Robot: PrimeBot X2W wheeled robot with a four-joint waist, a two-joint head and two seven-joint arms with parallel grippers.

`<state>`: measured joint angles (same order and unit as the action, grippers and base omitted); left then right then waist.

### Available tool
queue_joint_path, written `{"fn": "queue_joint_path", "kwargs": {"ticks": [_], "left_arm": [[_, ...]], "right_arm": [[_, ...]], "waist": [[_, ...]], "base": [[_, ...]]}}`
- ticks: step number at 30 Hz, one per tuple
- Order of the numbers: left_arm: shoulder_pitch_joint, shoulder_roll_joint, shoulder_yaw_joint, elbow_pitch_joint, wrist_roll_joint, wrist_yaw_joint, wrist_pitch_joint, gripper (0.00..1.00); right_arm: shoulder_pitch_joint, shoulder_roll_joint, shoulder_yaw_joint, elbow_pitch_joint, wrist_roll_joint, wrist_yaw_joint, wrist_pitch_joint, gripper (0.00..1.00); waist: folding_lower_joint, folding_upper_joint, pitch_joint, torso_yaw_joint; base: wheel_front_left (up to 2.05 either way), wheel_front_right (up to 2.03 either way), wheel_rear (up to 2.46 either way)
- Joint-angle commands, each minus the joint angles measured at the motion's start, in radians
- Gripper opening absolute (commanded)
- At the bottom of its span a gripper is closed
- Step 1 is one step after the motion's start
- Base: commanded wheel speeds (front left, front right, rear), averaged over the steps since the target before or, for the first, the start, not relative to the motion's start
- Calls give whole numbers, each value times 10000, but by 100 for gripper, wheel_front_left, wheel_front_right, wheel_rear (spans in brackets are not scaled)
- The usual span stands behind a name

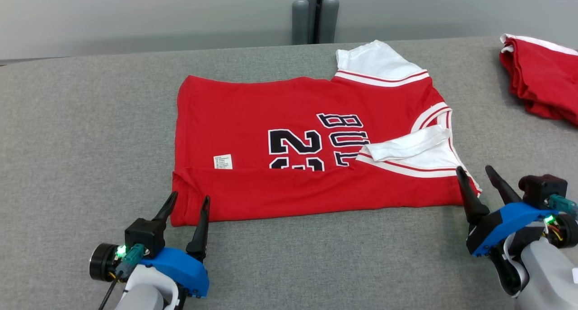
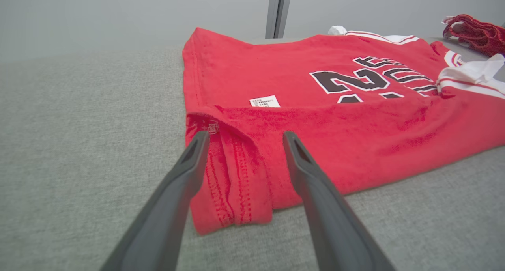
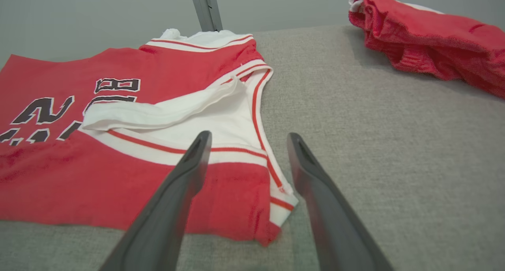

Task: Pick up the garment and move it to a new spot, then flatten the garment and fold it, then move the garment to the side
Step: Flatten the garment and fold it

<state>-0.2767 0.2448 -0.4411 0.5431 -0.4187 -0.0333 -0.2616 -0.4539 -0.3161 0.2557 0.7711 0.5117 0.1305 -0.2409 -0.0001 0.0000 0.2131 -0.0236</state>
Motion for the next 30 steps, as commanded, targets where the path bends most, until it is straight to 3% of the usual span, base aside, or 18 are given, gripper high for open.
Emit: {"fn": "queue_joint_path", "kwargs": {"ticks": [1,13,23,24,25,26,27,28,30], "left_arm": [[107,-8,-24,33,69,76,-41,100],[-29,-118,236,701,646,568,-44,100],[-193,-326,338,1674,587,485,-8,100],[-219,-354,342,1805,546,429,-4,100],[-249,-399,361,1911,477,352,1,61],[-264,-444,370,2000,436,277,2,43],[-267,-485,397,2061,370,210,4,6],[-277,-527,444,2058,309,150,4,0],[-237,-544,668,1824,190,39,-12,0]], "right_arm": [[121,-45,-13,40,-39,6,-65,100],[35,265,-17,669,-455,6,-163,100],[-274,585,-48,1684,-528,6,-102,100],[-287,627,-10,1764,-486,6,-69,49],[-306,655,21,1812,-447,6,-69,0],[-330,683,48,1852,-420,6,-75,0],[-345,713,56,1837,-338,6,-93,0],[-365,703,26,1791,-293,6,-126,0],[-291,625,-61,1640,-132,3,-201,0]], "waist": [[1,0,-7,-29],[1,0,183,-185],[1,0,311,-74],[1,0,315,-76],[1,0,321,-73],[1,0,320,-67],[1,0,314,-64],[1,0,298,-58],[1,0,158,-42]], "base": [[0,0,0],[0,0,0],[0,0,0],[0,0,0],[0,0,0],[0,0,0],[0,0,0],[0,0,0],[0,0,0]]}}
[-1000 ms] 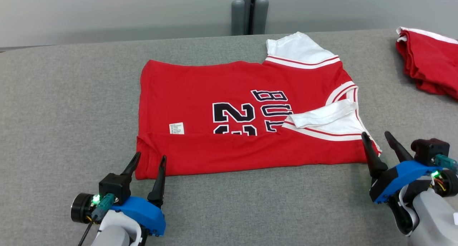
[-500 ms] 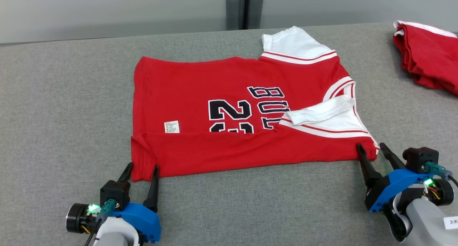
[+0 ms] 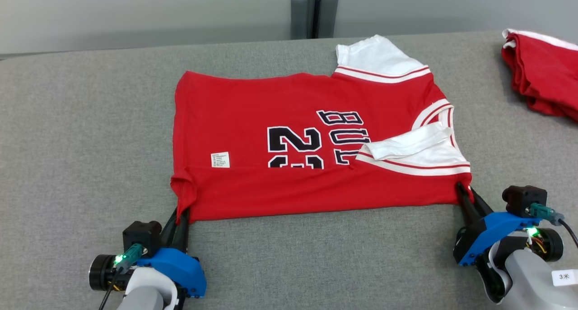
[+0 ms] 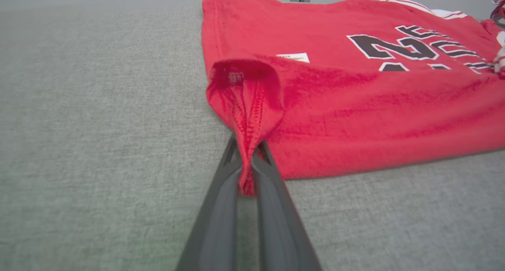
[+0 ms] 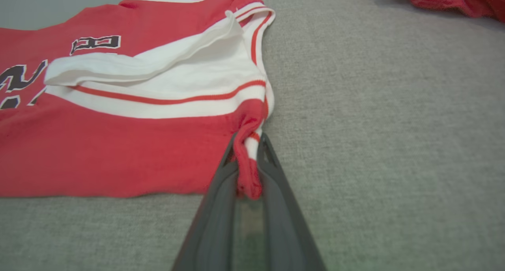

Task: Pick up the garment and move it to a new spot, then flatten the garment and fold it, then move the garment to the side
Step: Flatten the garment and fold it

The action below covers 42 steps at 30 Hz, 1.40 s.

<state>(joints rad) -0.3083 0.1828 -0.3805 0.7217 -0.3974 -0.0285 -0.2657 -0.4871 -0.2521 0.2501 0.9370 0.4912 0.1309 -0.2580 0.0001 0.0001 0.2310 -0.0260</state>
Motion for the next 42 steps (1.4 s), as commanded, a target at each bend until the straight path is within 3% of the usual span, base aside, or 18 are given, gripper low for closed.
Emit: {"fn": "queue_joint_path", "kwargs": {"ticks": [1,7,15,27,28,29,30,37,42], "left_arm": [[153,80,122,-88,-51,-18,25,0],[912,26,461,-795,-82,28,15,0],[2384,20,696,-1853,-74,179,14,0],[4170,22,539,-2723,-284,414,243,0],[4204,8,515,-2757,-287,444,241,5],[4216,-4,484,-2805,-280,445,236,93],[4200,7,466,-2838,-219,487,212,100],[3901,-7,700,-3332,17,619,37,100],[3627,-151,1458,-4460,393,722,3,100]], "right_arm": [[106,-34,-3,-61,84,-1,-47,0],[811,29,57,-554,300,-1,-82,0],[2866,83,-512,-2150,586,-1,-80,0],[5659,398,-1530,-4353,-31,-1,577,0],[5764,457,-1581,-4480,-101,-1,725,40],[5836,507,-1665,-4606,-184,0,836,100],[5885,547,-1755,-4721,-260,0,926,100],[5900,680,-2360,-5779,-1103,0,798,100],[5428,795,-2557,-6696,-1722,0,385,100]], "waist": [[-1,-1,-92,-19],[-1,-1,-752,-6],[-1,-1,-1504,161],[-1,-1,-2008,192],[-1,-1,-2020,191],[-1,-1,-2039,193],[-1,-1,-2054,198],[-1,-1,-2114,189],[-1,-1,-2103,95]], "base": [[0,0,0],[0,0,0],[0,0,0],[0,0,0],[0,0,0],[0,0,0],[0,0,0],[0,0,0],[0,0,0]]}}
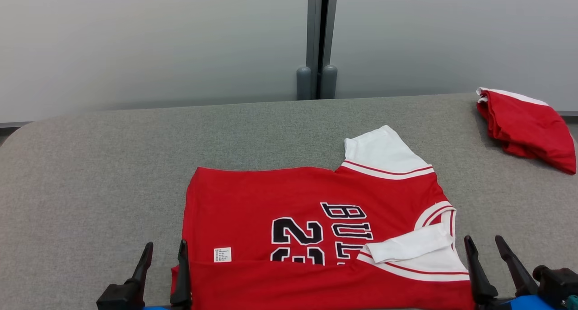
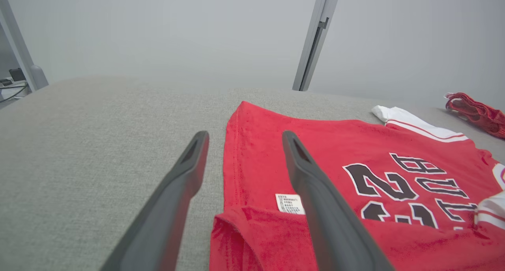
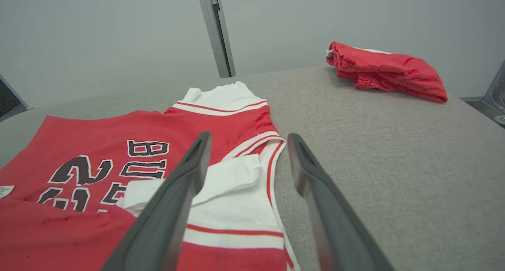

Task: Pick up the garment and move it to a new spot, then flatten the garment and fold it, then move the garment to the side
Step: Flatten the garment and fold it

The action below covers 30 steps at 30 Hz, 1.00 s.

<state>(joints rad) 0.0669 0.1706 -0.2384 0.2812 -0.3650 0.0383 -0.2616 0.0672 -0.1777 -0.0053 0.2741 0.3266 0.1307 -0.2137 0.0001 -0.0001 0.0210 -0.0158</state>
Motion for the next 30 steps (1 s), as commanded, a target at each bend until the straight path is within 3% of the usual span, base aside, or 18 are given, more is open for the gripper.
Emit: {"fn": "queue_joint_path", "kwargs": {"ticks": [1,12,30], "left_arm": [[-120,-42,171,-236,191,34,-39,100],[-251,-441,1455,-1338,1414,-269,-41,100],[-76,-946,2463,-719,2291,-821,-36,100]], "right_arm": [[-193,98,-18,-210,-175,2,-128,100],[-614,767,30,-1049,-561,2,-512,100],[-95,1180,-277,-764,-1128,2,-525,100]], "waist": [[-1,1,-7,-21],[-1,1,-127,-20],[-1,1,-127,73]], "base": [[0,0,0],[0,0,0],[0,0,0]]}}
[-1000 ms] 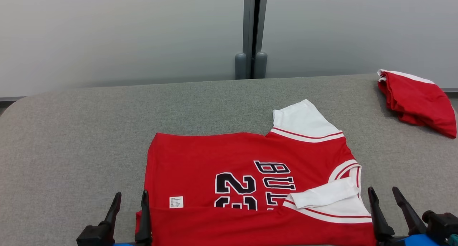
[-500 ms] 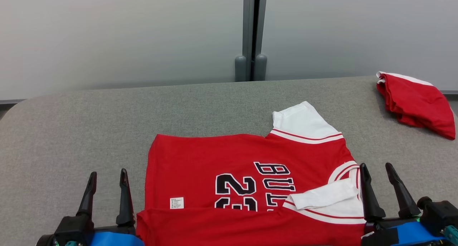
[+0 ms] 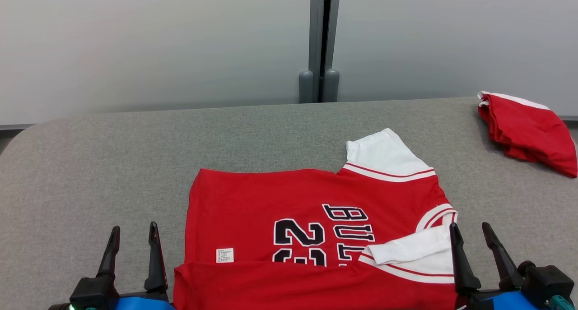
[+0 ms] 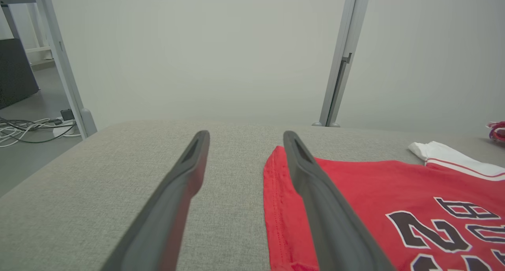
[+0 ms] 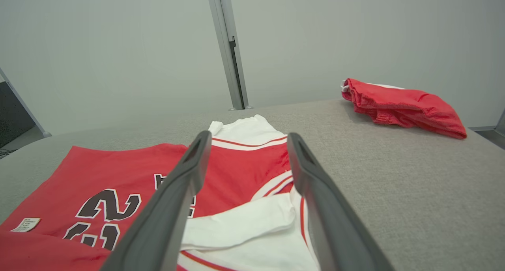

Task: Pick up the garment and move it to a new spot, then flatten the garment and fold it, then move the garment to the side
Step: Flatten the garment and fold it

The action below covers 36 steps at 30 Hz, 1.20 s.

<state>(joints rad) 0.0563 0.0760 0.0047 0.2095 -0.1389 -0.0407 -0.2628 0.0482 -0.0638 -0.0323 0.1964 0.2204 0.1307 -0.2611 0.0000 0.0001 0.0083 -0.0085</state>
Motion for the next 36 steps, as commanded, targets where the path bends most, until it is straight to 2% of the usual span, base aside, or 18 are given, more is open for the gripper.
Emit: {"fn": "queue_joint_path", "kwargs": {"ticks": [1,10,17,21,28,36], "left_arm": [[42,-23,53,0,74,-23,-24,100],[-326,-144,209,183,152,-176,-25,100],[-2334,127,98,1097,125,-614,-25,100],[-3805,397,-282,2248,-101,-833,-15,100],[-6115,855,-1153,4382,-575,-920,424,100],[-7597,1074,-2327,6181,-1402,-897,1089,100]], "right_arm": [[105,44,-8,17,-88,2,-51,100],[-110,66,62,295,-97,2,-52,100],[-1774,-583,405,910,-116,2,-47,100],[-3214,-1007,686,1362,-161,2,178,100],[-5547,-1491,1174,2516,-77,2,851,100],[-7374,-1764,1788,4394,114,2,1008,100]], "waist": [[0,-1,2,6],[0,-1,127,36],[0,-1,695,7],[0,-1,1220,-54],[0,-1,2316,-145],[0,-1,3287,-94]], "base": [[0,0,0],[0,0,0],[0,0,0],[0,0,0],[0,0,0],[0,0,0]]}}
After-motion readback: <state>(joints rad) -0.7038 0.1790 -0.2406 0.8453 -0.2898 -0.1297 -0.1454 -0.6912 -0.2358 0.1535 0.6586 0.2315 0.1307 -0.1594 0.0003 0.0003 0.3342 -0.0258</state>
